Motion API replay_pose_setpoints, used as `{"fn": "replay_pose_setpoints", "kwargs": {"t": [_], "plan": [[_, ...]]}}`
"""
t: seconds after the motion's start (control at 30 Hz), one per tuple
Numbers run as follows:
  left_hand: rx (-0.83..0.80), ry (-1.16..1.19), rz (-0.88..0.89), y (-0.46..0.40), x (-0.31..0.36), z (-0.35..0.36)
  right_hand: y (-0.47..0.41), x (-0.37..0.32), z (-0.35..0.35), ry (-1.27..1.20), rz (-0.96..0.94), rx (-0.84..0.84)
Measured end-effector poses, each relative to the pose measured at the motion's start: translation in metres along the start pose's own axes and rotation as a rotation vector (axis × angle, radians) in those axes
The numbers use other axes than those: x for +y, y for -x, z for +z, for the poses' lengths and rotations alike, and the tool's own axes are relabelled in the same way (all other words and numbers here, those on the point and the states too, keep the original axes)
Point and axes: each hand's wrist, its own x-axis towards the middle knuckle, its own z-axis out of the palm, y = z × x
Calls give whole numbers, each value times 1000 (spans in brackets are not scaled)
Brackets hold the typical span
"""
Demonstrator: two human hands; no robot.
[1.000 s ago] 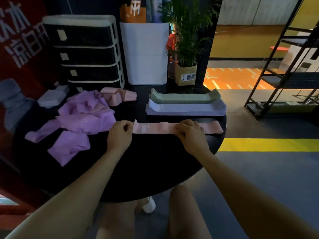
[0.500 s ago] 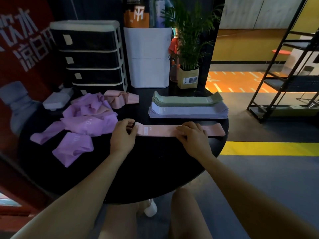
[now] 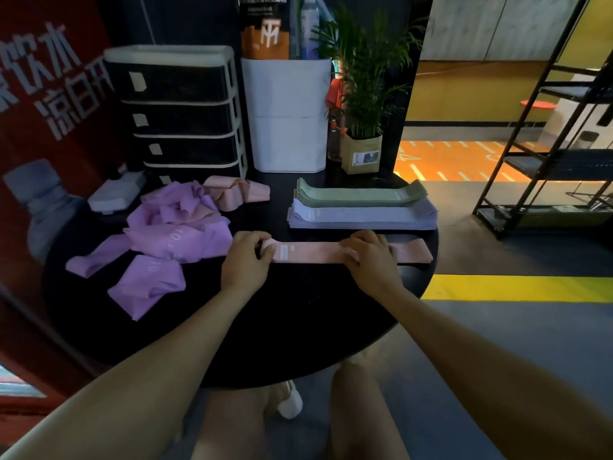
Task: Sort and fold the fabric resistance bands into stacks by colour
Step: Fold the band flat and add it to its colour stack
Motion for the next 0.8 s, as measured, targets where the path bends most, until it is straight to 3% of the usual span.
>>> {"fn": "replay_pose_setpoints", "kwargs": {"t": [0.27,0.53,0.8], "plan": [[0,-74,71,-53,15,-21,-64,-52,-6,-107,-57,-15],[3,-187,120,-114,-8,-56,-144,-96,21,-115,-137,-116],[5,-248,75,-164,-42,-70,-212,-119,63,-91,-92,-282]]}}
